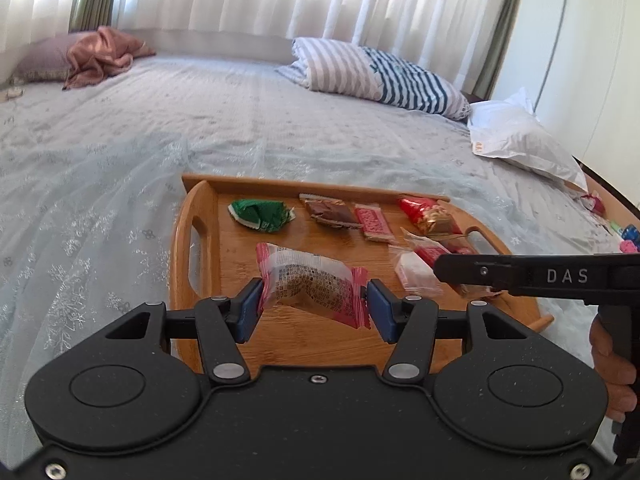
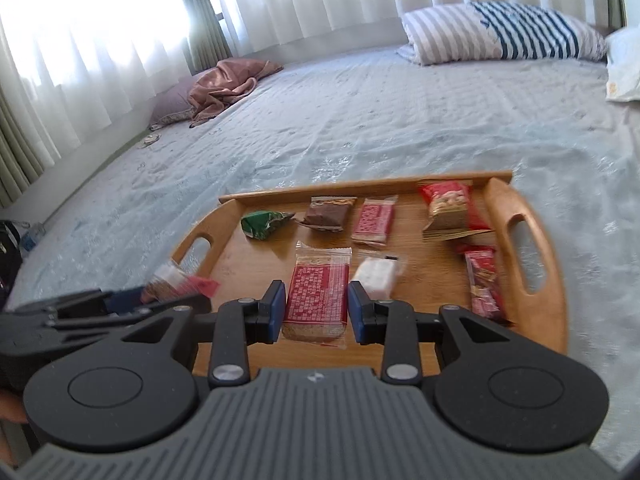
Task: Organize snacks
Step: 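Carry both held packets up and over onto the wooden tray, then lower both packets onto the tray and open both tools, then withdraw both open tools from the tray back toward the snack pile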
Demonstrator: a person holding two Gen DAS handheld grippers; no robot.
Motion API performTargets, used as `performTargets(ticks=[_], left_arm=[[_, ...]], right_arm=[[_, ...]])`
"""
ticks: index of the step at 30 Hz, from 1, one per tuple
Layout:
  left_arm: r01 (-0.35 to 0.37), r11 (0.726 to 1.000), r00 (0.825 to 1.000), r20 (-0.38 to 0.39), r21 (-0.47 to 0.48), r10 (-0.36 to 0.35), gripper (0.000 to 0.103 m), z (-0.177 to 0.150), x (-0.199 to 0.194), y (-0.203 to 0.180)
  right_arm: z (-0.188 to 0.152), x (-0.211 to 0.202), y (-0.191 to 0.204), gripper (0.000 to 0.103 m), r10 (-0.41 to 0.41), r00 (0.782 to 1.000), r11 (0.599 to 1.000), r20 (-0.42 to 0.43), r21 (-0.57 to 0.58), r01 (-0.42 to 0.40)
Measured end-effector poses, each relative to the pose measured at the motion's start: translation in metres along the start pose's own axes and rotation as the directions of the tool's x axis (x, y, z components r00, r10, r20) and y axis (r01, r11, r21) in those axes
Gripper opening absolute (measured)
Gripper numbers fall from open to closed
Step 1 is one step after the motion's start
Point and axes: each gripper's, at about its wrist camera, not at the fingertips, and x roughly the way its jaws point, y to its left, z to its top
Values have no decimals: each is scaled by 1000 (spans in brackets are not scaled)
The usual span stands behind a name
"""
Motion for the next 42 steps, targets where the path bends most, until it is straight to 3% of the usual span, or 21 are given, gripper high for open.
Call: performTargets(ticks=[12,18,27,32,37,39,42], left_arm=[[-63,998,997,-38,12,63,54,7,45,7],[-89,996,995,-46,15,90,54,9,63,7],[-113,993,992,-46,24,114,55,9,75,6],[-117,993,992,-34,29,118,62,9,73,6],[-132,990,991,5,45,132,79,11,62,2],[-132,990,991,16,53,132,82,12,55,0],[-126,990,992,27,66,124,86,12,41,-3]], right_arm=[[11,58,-1,38,-40,996,997,-81,62,45],[10,69,-3,39,-98,992,992,-81,70,104],[7,72,-6,40,-112,991,991,-75,69,117],[6,64,-4,46,-98,994,993,-46,57,101],[5,46,-3,50,-96,995,995,-8,38,96],[3,38,-3,59,-102,995,995,10,17,102],[-2,24,-1,59,-109,994,994,29,-25,109]])
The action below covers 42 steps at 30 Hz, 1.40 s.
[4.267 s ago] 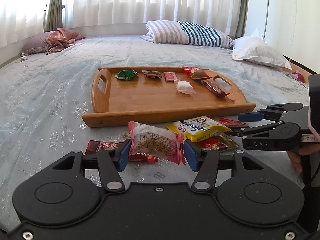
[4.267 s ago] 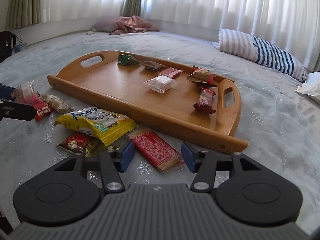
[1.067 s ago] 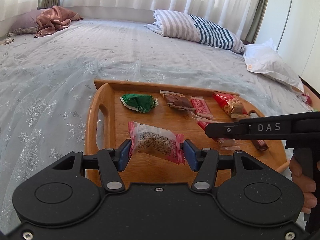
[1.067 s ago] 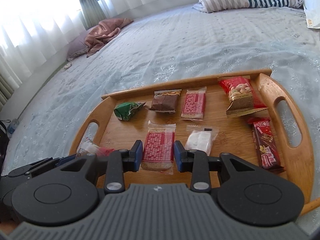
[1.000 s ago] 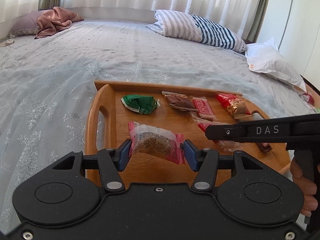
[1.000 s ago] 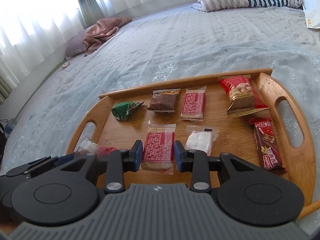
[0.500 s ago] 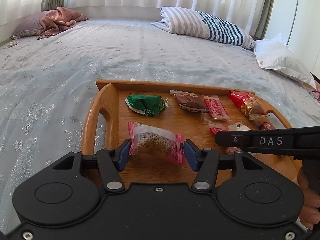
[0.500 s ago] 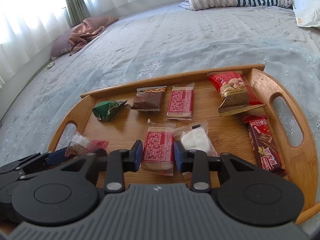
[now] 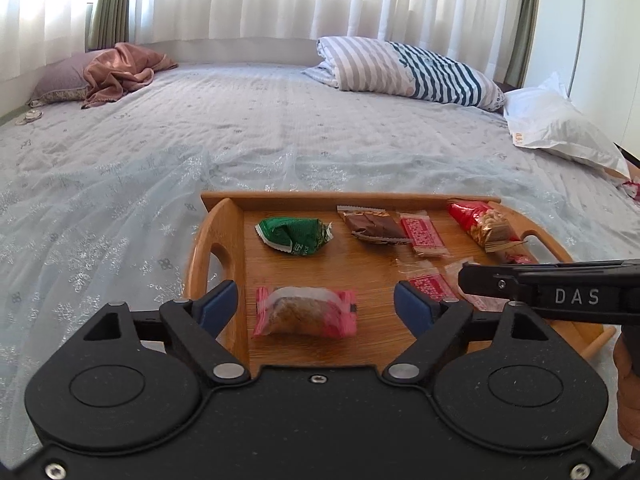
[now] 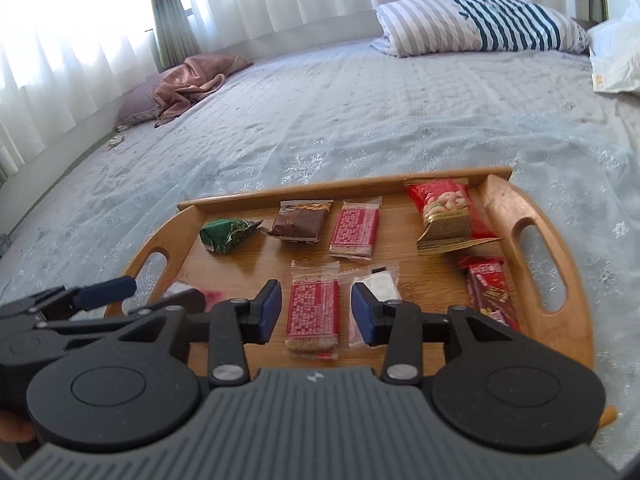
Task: Organize snacks
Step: 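Withdraw both open tools from the tray back toward the snack pile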
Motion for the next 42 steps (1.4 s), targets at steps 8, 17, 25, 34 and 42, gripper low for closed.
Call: performTargets(ticks=[8,17,25,34,42], left_arm=[[35,999,999,24,23,-36,95,-13,-47,-5],[45,997,999,27,57,-47,99,-43,-99,-14],[58,994,998,28,97,-61,101,-54,-135,-27],[62,996,998,-15,64,-62,102,-68,-161,-33],[-7,999,999,-48,32,8,103,-89,-158,-36]], right_arm=[[-21,-43,3,69,20,999,995,42,-94,-16],[-58,-85,3,85,47,996,989,74,-142,-36],[-93,-107,4,90,46,995,986,84,-165,-32],[-122,-108,3,91,23,998,987,64,-162,-13],[-141,-105,9,91,10,998,985,67,-171,1]])
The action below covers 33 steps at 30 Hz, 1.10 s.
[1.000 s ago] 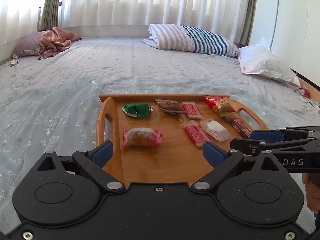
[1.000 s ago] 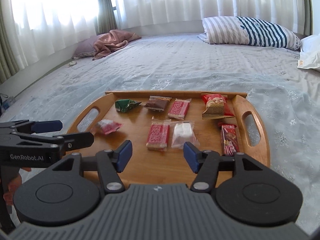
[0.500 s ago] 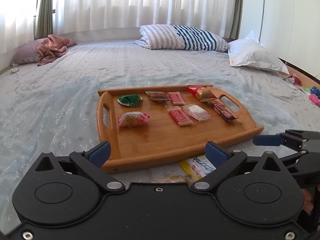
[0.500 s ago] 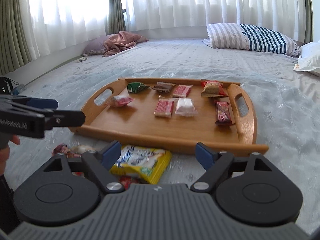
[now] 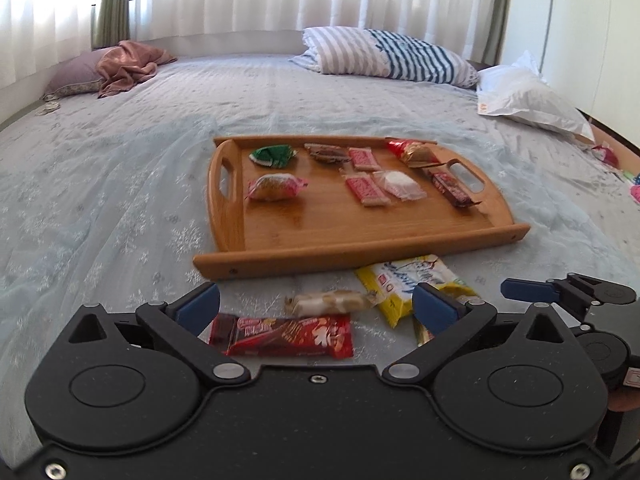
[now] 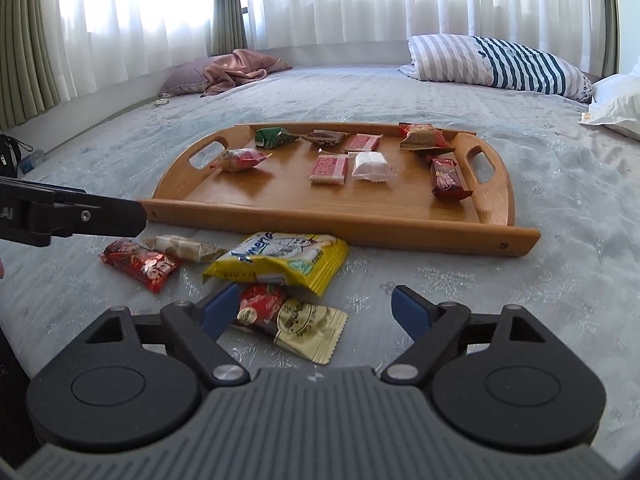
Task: Organize snacks
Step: 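Withdraw both open tools from the tray back toward the snack pile, then grasp the red chocolate wafer bar with the left tool while the right tool grasps the red-and-cream packet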
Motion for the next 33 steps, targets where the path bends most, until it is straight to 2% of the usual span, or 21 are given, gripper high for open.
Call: performTargets(ticks=[9,16,25,28,30,33], left_arm=[[-56,997,997,-55,-45,54,103,-17,28,3],[-70,997,995,-72,-40,67,103,-24,47,5],[-61,997,997,-50,-38,59,100,-27,54,6],[-53,998,998,-46,-37,52,92,-29,55,6],[-46,999,998,-36,-25,45,87,-30,53,6],[-40,999,999,-17,-7,40,76,-30,48,6]], right_arm=[[-10,3,10,91,-1,1000,1000,6,3,1],[-12,6,20,91,-10,1000,1000,14,-21,10],[-13,8,25,91,-23,1000,1000,20,-21,23],[-13,8,26,85,-29,999,999,24,-17,30],[-13,6,27,74,-31,999,999,29,-16,32],[-13,4,28,66,-44,998,999,37,-13,44]])
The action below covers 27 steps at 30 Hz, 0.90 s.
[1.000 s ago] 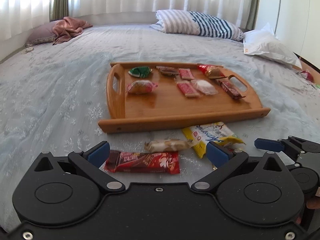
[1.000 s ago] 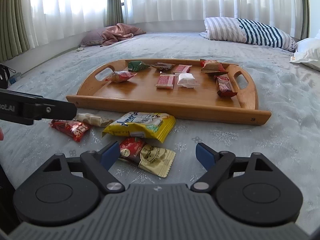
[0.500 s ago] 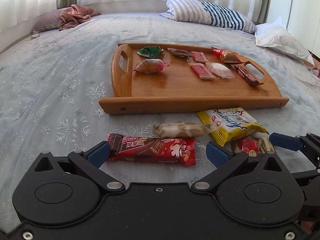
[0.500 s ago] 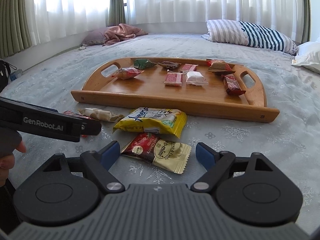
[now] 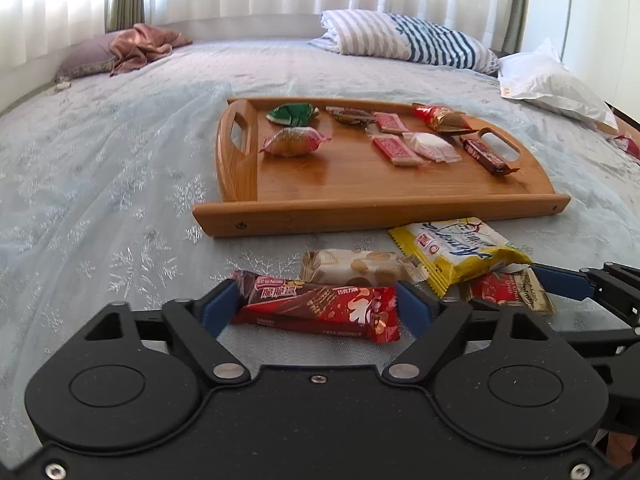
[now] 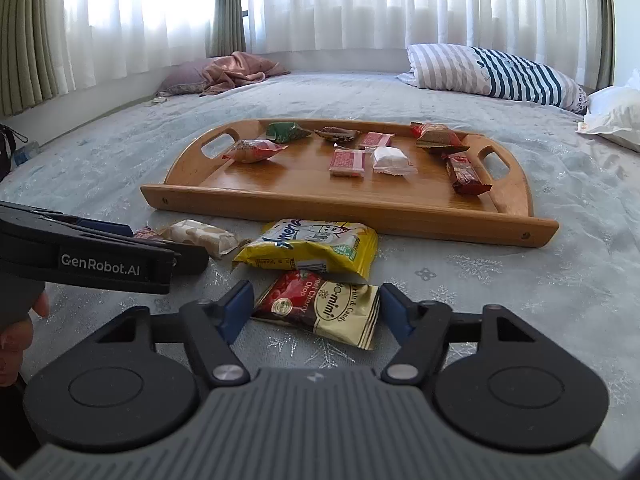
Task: Organize snacks
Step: 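Grasp the red chocolate wafer bar with the left tool while the right tool grasps the red-and-cream packet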
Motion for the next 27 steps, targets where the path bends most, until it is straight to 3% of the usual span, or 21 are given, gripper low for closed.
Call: performTargets(ticks=[3,8,11,17,20,23,27], left_arm=[[10,1000,1000,5,9,-10,69,0,-5,0],[37,999,999,2,8,-37,71,-2,-11,-1],[20,1000,1000,23,12,-20,87,-2,-14,-1],[-23,999,999,41,43,22,99,-4,-12,-1],[-6,999,1000,24,43,5,99,-7,-8,1],[10,1000,1000,-3,23,-10,98,-10,-3,3],[37,999,999,-14,26,-37,88,-13,-3,0]], right_arm=[[2,-3,-2,60,-8,1000,1000,8,16,7],[0,-6,-3,59,-16,1000,1000,3,19,16],[0,-10,0,59,-41,999,999,1,-2,41],[-3,-18,-2,64,-82,997,996,10,-22,82],[-4,-22,-5,74,-79,997,997,17,-9,79],[-6,-23,-5,77,-80,997,997,15,-8,81],[-11,-21,0,80,-71,997,997,1,-12,71]])
